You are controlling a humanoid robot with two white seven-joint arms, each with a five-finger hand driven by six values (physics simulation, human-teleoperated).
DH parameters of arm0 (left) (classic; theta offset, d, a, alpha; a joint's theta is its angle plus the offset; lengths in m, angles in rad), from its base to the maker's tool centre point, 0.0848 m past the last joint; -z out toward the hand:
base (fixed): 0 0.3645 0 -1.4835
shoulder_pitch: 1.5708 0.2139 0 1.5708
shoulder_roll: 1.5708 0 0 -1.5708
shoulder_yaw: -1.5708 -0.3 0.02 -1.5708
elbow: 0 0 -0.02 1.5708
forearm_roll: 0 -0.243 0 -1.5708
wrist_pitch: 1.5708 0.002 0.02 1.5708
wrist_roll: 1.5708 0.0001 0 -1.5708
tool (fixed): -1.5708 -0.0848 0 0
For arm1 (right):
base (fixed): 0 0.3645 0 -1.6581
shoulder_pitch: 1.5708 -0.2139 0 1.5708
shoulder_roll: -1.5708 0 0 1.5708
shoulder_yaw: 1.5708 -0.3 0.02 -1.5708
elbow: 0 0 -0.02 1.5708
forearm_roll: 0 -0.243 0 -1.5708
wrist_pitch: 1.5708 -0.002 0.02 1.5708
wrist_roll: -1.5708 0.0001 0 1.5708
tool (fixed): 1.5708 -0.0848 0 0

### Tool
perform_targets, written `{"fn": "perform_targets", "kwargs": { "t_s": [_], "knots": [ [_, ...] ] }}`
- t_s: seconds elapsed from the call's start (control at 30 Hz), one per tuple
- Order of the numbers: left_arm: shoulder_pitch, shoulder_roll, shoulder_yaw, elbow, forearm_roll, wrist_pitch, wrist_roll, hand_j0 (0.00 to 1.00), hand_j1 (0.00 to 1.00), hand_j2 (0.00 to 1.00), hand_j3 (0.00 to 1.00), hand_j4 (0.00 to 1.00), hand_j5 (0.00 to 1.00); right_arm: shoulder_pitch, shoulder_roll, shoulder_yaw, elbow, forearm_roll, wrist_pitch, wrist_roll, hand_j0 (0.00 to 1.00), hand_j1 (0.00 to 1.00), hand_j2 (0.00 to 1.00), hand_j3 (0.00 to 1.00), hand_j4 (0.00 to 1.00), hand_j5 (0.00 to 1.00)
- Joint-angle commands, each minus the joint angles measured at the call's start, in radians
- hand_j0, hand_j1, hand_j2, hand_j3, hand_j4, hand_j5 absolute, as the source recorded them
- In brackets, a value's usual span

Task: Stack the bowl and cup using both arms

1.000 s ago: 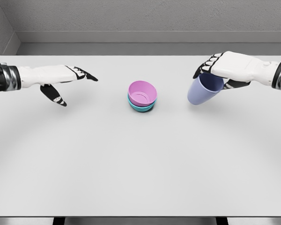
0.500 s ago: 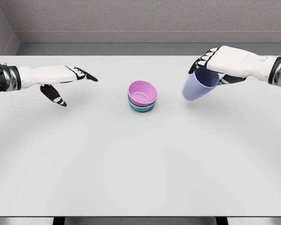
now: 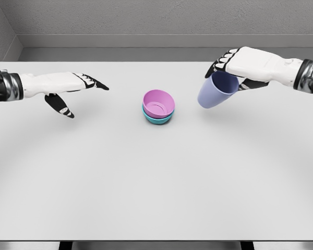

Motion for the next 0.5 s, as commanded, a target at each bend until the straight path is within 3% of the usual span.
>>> {"fn": "perform_targets", "kwargs": {
  "t_s": [0.0,0.47],
  "knots": [
    [0.0,0.0,0.001,0.0,0.006,0.003,0.001,1.0,1.0,1.0,1.0,1.0,1.0,-0.002,0.007,-0.001,0.001,-0.006,0.003,-0.001,0.71,0.71,0.71,0.71,0.71,0.71],
    [0.0,0.002,0.001,0.0,0.008,0.003,0.001,1.0,1.0,1.0,1.0,1.0,1.0,-0.034,0.045,0.002,-0.002,-0.005,0.003,-0.001,0.7,0.7,0.7,0.7,0.7,0.7]
  ]
}}
